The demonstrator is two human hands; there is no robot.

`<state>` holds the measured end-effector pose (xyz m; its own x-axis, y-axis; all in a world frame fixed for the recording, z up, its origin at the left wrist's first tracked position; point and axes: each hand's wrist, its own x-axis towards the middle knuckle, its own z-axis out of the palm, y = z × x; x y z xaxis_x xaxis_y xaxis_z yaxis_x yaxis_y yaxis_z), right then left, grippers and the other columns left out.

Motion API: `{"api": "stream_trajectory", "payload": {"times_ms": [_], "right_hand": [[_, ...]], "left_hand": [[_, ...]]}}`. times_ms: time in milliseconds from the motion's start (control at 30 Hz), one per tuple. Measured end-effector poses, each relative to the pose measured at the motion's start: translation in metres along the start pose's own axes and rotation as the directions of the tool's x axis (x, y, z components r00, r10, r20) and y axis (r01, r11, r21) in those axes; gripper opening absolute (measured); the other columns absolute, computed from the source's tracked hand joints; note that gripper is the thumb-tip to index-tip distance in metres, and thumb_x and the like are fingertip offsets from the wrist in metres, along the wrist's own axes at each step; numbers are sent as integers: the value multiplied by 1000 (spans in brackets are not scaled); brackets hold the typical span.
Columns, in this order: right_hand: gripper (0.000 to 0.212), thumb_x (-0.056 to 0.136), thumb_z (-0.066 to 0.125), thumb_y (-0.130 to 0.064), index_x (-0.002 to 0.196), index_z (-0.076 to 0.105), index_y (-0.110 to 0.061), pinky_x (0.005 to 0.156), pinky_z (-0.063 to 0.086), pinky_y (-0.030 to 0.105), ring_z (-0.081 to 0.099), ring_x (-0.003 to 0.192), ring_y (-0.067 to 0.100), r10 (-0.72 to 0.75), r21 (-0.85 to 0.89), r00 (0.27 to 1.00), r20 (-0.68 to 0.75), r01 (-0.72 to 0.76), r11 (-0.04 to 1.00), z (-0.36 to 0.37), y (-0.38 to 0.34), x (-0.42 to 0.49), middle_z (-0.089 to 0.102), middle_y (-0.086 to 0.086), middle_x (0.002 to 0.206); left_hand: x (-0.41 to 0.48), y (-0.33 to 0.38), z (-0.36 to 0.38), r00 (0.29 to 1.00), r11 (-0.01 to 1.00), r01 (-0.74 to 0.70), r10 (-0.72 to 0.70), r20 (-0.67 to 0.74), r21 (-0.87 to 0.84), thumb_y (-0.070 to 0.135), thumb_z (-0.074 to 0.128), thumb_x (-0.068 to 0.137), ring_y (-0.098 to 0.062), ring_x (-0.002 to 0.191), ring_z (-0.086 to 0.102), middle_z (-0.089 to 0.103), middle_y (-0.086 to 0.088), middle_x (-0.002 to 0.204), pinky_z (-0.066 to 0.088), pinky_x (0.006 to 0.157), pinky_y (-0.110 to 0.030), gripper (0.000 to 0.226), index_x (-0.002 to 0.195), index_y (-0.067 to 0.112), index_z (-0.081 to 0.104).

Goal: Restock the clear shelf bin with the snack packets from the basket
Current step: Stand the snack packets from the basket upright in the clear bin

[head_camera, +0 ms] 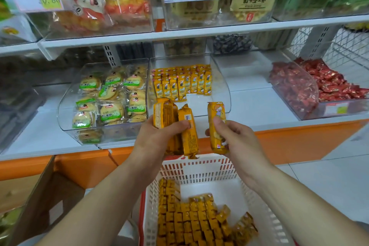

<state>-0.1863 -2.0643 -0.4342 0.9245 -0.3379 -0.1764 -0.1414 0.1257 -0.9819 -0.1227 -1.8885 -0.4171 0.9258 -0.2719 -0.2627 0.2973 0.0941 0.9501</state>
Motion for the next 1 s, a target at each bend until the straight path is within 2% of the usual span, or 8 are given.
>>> {"api": "stream_trajectory", "payload": {"times_ms": [33,133,333,500,633,767,900,1000], "right_hand": [[36,83,71,-50,95,74,-16,80,53,50,67,79,22,-10,-2,1000,-5,10,1000,0,1,1,70,13,85],[32,86,75,-34,116,63,-36,64,51,29,68,67,10,-30,-22,999,-18,30,999,-2,1,8,69,2,85],[43,91,71,-24,127,53,-39,56,50,20,69,80,17,-189,-255,982,-16,179,950,10,-21,61,68,3,108],[49,86,77,-19,128,51,-25,78,55,33,68,98,26,-211,-303,977,-22,194,933,25,-29,139,65,14,115],[51,82,81,-17,123,52,-22,85,54,40,62,101,24,-236,-448,970,-51,189,874,34,-18,196,61,3,104],[47,80,81,-11,115,53,-23,67,46,24,59,90,21,-266,-589,963,-43,190,785,42,-3,244,55,-10,84],[49,78,80,-5,122,59,-14,85,53,39,61,89,23,-282,-645,958,-59,179,743,46,10,279,58,-1,86],[42,78,79,-4,113,59,-15,84,52,36,62,86,22,-252,-643,966,-64,154,750,49,17,292,59,-2,80]], "left_hand": [[2,2,-1,1000,1000,-9,9,-8,11,29,86,58,-32,92,77,79,-11,101,61,83,-56,61,115,15,68],[10,10,-5,998,996,-45,47,-30,79,25,86,67,-28,92,78,80,-7,100,60,87,-56,54,116,15,68],[27,26,-27,986,977,-131,146,-84,170,22,84,80,-22,91,77,79,0,97,61,86,-53,34,111,23,68],[36,30,-38,979,973,-144,166,-118,180,23,83,81,-23,91,77,79,-3,98,61,86,-53,36,113,20,67],[45,30,-45,976,972,-156,179,-121,177,23,83,81,-18,84,78,79,0,91,64,75,-43,31,108,21,68],[51,27,-47,979,972,-160,179,-101,170,24,84,79,-9,77,76,78,9,86,56,52,-19,33,107,26,67],[57,21,-44,985,974,-130,148,-85,183,22,86,76,-11,73,76,78,7,84,58,52,-21,36,107,24,67],[61,18,-43,988,975,-119,135,-78,188,23,86,77,-12,75,76,79,6,86,58,54,-20,37,108,24,68]]}}
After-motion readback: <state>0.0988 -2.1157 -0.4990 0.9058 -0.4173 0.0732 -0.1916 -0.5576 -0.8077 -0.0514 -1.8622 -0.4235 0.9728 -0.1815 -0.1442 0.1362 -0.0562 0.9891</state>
